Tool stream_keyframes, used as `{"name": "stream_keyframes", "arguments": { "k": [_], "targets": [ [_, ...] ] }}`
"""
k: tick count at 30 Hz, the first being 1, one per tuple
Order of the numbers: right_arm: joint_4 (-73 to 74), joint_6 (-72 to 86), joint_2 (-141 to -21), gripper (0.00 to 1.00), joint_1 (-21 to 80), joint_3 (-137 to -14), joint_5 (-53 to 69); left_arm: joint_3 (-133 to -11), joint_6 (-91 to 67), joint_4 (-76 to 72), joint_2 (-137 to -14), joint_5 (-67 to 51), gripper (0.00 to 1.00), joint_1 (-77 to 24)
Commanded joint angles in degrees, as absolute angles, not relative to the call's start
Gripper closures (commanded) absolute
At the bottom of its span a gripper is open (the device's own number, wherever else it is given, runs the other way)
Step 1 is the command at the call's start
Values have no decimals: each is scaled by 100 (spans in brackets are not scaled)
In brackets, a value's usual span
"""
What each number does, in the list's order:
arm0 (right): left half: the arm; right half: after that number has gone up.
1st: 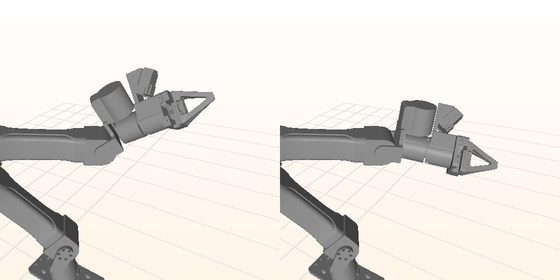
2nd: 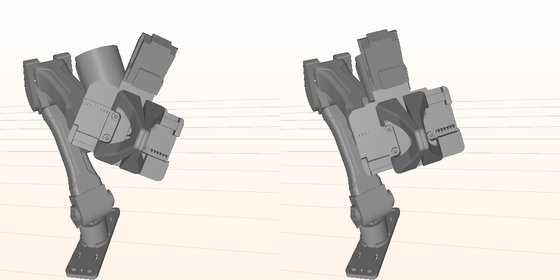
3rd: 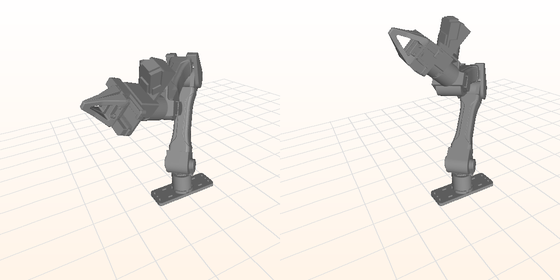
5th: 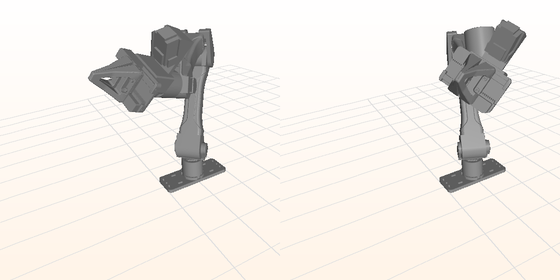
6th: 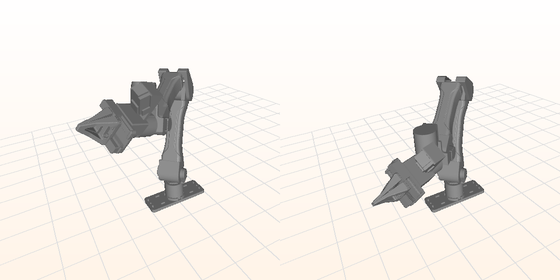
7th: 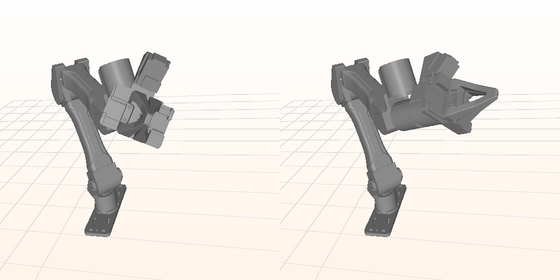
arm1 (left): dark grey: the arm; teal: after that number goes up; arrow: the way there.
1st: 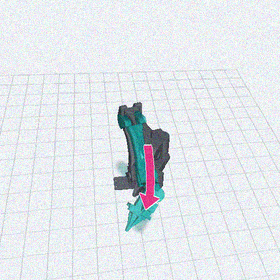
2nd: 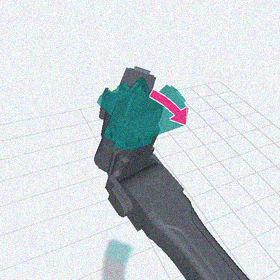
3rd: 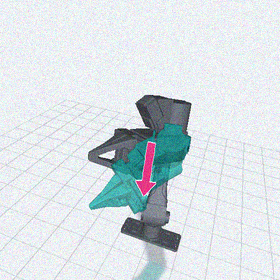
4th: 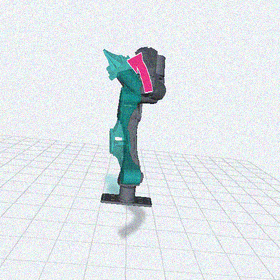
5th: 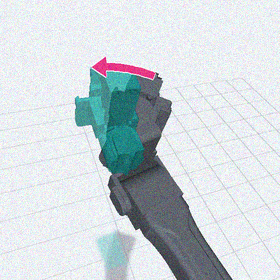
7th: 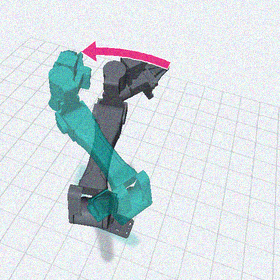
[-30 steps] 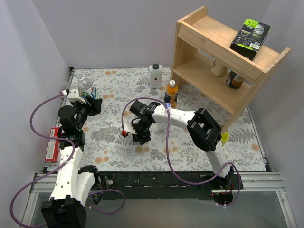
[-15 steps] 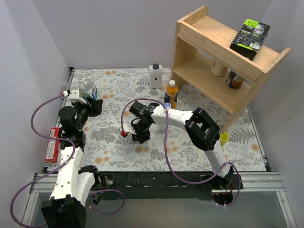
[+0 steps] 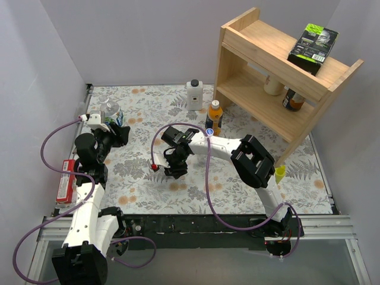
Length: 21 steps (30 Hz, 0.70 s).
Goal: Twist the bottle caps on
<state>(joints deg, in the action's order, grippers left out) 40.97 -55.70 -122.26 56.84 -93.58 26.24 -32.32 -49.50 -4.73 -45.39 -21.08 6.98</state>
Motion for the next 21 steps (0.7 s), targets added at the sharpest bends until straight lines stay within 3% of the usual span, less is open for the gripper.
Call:
{"name": "stream_keyframes", "arguments": {
  "k": [1, 10, 15, 21],
  "targets": [
    [3973, -5643, -12199, 53, 5739, -9378, 2654, -3208, -4896, -545, -4517, -2224, 100, 721],
    [3955, -5669, -12217, 54, 5783, -9334, 2637, -3147, -4852, -536, -4509, -2267, 100, 729],
    [3981, -5748, -12182, 61, 5783, -9255, 2558, -3068, -4834, -571, -4509, -2346, 100, 729],
    [3814, -5748, -11997, 56, 5783, -8877, 2399, -2883, -4781, -747, -4561, -2601, 100, 729]
  ]
}}
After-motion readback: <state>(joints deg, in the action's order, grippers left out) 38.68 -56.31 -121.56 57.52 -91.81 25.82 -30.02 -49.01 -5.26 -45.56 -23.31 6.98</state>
